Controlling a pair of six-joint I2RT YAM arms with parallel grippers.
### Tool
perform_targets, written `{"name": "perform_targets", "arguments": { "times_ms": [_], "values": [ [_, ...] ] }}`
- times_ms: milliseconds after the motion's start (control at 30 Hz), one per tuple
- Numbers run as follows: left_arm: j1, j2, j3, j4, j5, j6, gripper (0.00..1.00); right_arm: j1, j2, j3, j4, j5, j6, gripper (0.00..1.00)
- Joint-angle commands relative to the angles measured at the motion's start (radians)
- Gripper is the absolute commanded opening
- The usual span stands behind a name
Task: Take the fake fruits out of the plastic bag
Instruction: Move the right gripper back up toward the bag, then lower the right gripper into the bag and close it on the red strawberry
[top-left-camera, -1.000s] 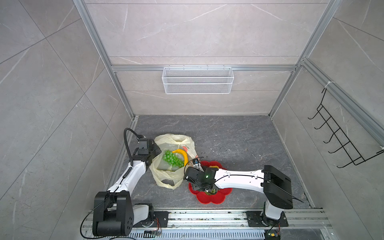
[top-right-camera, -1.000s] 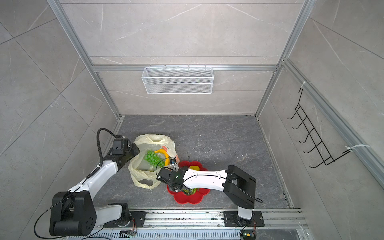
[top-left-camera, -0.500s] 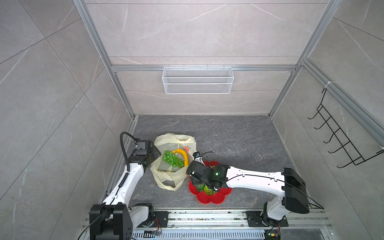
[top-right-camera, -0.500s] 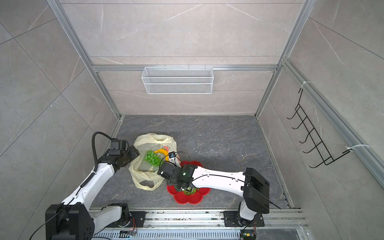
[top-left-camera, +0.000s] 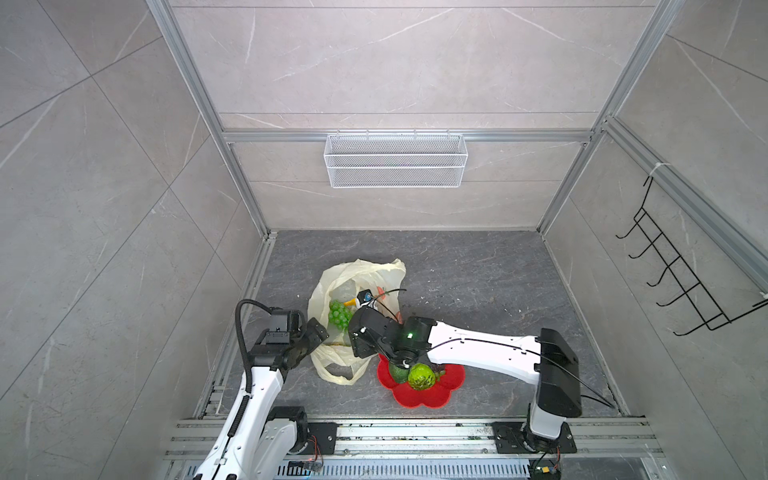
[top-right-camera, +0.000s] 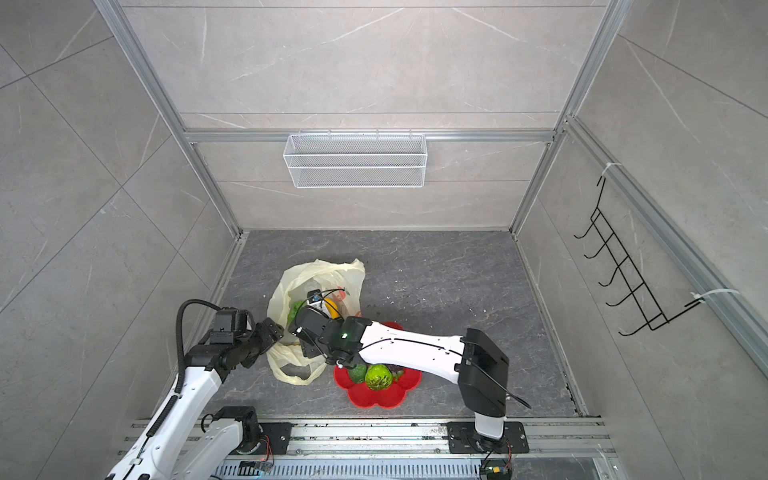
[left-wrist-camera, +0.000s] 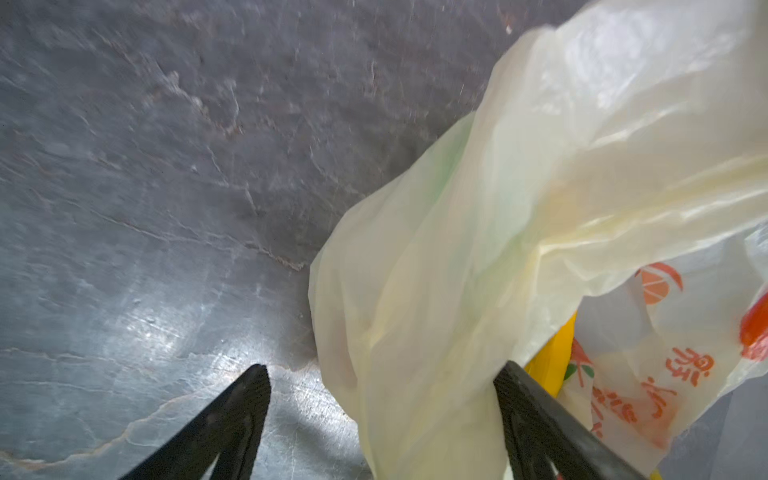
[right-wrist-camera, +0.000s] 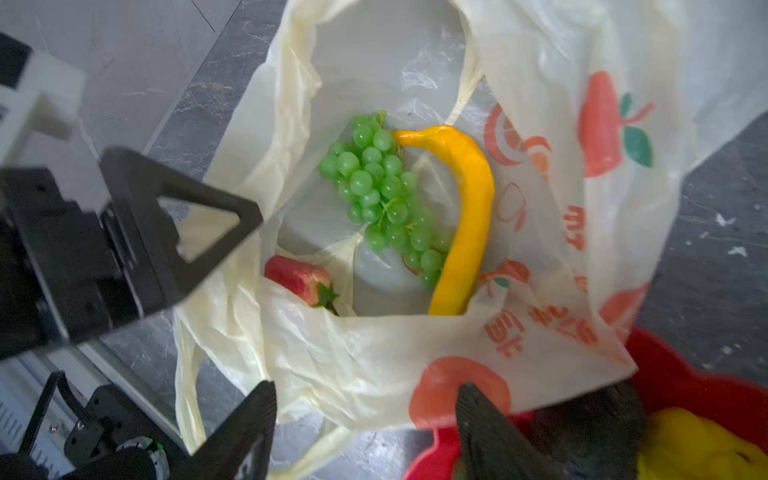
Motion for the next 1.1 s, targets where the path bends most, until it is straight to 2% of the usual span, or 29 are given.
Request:
{"name": "perform_targets", "arguments": {
  "times_ms": [0,67,167,267,367,567,800,1067],
  "values": [
    [-0.025,-0.011,0.006,0.01,0.061,0.004,0.86,-0.025,0.088,0.068,-0.023,-0.06,-0.001,0.71],
    [-0.034,-0.004,-0.007,-0.012,0.032,-0.011,0.81,-0.032,0.129,0.099,-0.022,-0.091,0.017,0.71],
    [-0.035,0.013,-0.045,-0.016,0.024,-0.065,0.62,-0.034,0.174,0.131,-0.018,-0.121,0.031,0.71],
    [-0.034,-0.003,-0.098,0.004,0.028,-0.106,0.48,-0.034,0.212,0.157,-0.02,-0.139,0.051,0.71],
    [-0.034,-0.069,-0.14,-0.013,0.008,-0.14,0.4,-0.034,0.241,0.173,-0.009,-0.171,0.068,0.71],
    [-0.034,-0.145,-0.214,-0.012,-0.01,-0.173,0.32,-0.035,0.297,0.217,0.004,-0.211,0.081,0.71],
    [-0.034,-0.055,-0.296,0.114,0.038,-0.208,0.21,-0.045,0.352,0.282,0.001,-0.251,0.084,0.7],
    [-0.034,0.031,-0.301,0.226,0.037,-0.193,0.19,-0.048,0.372,0.301,-0.002,-0.248,0.078,0.7]
  ]
}}
